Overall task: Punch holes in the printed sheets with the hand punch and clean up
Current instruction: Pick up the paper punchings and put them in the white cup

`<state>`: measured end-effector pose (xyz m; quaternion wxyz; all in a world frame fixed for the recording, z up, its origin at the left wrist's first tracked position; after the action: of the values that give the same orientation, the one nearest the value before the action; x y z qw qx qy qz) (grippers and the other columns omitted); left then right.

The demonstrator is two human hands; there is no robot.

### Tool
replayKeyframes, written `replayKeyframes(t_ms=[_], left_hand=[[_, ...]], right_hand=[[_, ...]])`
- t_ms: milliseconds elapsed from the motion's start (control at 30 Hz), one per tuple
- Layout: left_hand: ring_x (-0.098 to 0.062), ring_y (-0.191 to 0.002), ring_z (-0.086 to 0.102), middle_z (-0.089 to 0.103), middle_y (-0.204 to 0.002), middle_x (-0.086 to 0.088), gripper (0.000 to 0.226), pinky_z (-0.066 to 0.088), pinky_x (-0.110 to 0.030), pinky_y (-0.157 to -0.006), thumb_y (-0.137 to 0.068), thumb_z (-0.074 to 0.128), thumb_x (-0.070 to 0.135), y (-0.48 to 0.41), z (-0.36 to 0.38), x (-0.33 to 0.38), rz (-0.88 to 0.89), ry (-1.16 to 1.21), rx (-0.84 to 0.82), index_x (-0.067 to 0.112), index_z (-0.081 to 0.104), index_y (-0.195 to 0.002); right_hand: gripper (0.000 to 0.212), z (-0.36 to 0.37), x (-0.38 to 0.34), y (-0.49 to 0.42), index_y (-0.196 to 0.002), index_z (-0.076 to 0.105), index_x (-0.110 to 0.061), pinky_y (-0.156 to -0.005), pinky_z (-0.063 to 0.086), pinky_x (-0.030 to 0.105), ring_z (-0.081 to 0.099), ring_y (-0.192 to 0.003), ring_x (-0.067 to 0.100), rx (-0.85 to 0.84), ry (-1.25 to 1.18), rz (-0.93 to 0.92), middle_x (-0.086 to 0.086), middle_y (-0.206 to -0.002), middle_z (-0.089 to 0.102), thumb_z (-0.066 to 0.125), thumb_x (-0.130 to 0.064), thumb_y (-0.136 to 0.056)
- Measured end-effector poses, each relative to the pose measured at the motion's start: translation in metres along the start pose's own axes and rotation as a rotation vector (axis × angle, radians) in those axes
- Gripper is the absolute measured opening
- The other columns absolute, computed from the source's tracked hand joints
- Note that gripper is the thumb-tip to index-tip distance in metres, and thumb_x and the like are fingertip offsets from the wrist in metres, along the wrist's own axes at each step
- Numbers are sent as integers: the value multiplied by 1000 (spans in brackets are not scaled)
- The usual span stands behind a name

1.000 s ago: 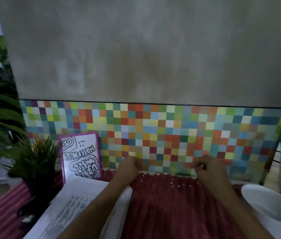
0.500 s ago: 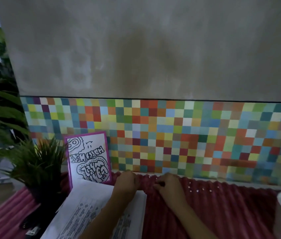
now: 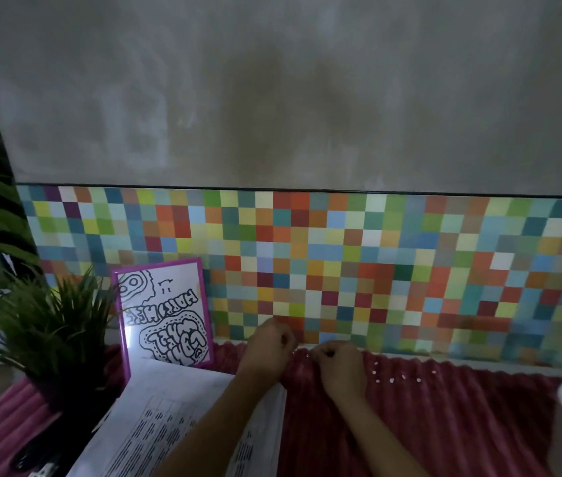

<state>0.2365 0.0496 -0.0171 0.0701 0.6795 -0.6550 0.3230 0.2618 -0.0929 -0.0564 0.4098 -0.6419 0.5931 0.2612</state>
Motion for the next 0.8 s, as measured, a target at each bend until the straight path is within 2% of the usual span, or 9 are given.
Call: replayKeyframes(t_ms=[67, 167, 300, 433, 567, 633, 700, 733, 800], left_hand=[[-21, -74, 58, 54, -77, -5, 22, 36, -25, -61, -87, 54, 7, -2, 11, 1, -25, -68, -34, 10, 56, -65], [-29, -86, 60, 59, -91, -14, 19, 42, -34, -69, -92, 48, 12, -4, 17, -5, -73, -172, -38, 6, 60, -79], [-28, -90, 62, 63, -99, -12, 21, 45, -33, -73, -94, 46, 15, -6, 20, -7, -93, -259, -35, 6, 64, -88], [-27, -100, 62, 60, -109, -9, 22, 47, -33, -82, -98, 42, 15, -9, 22, -5, -131, -339, -11, 8, 62, -103], [-26, -101, 62, 59, -113, -9, 23, 48, -33, -83, -97, 41, 13, -10, 24, -2, -141, -373, -19, 8, 62, -107], [-23, -94, 61, 57, -108, -9, 21, 46, -29, -78, -98, 44, 16, -8, 21, -8, -181, -280, -22, 5, 61, -105], [-19, -80, 55, 56, -93, -9, 19, 39, -24, -69, -97, 48, 16, -9, 16, -17, -203, -133, -23, 2, 61, -95], [-17, -73, 52, 54, -80, -7, 17, 36, -24, -65, -95, 50, 12, -10, 13, -21, -191, -53, -19, 3, 60, -84], [-15, -55, 44, 43, -58, -1, 33, 35, -30, -59, -89, 51, 1, -12, 7, -24, -165, 107, 13, 9, 48, -58]], right_hand=[[22, 5, -1, 2, -66, 71, -24, -61, 40, 24, 64, -78, 10, 6, 114, 6, -12, -80, 69, 65, -23, -87], [15, 10, -2, 3, -77, 73, -28, -65, 45, 25, 66, -82, 9, 35, 232, -30, -14, -87, 70, 62, -27, -87], [19, 16, -5, 2, -86, 72, -24, -72, 52, 30, 67, -86, 14, 32, 334, -149, -7, -91, 70, 54, -27, -92], [24, 20, -10, -5, -109, 60, -14, -84, 49, 29, 63, -101, 17, 1, 455, -233, 1, -110, 63, 38, -17, -102], [25, 8, -14, -10, -103, 63, -7, -80, 49, 32, 64, -99, 23, -31, 430, -203, 8, -109, 63, 40, -12, -101], [28, -10, -11, -13, -90, 64, -6, -77, 50, 35, 63, -91, 26, -23, 290, -165, 11, -98, 65, 40, -14, -100], [28, -40, -8, -14, -80, 62, -7, -69, 49, 35, 60, -79, 24, 22, 136, -171, 9, -85, 63, 41, -10, -98], [26, -60, -8, -13, -78, 60, -8, -64, 47, 32, 58, -75, 22, 57, 72, -186, 5, -80, 61, 43, -8, -98], [24, -110, -12, -12, -78, 58, -7, -59, 39, 23, 53, -70, 16, 130, 16, -218, 1, -75, 57, 45, -8, -98]])
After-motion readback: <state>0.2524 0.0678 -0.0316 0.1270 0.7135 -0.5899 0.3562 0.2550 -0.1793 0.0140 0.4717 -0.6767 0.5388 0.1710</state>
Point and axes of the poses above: each hand's wrist, its own y-axis away from the middle knuckle, its own z-axis out of the palm, x = y × z, the point moved 5 cm from there along -y, towards the middle knuckle
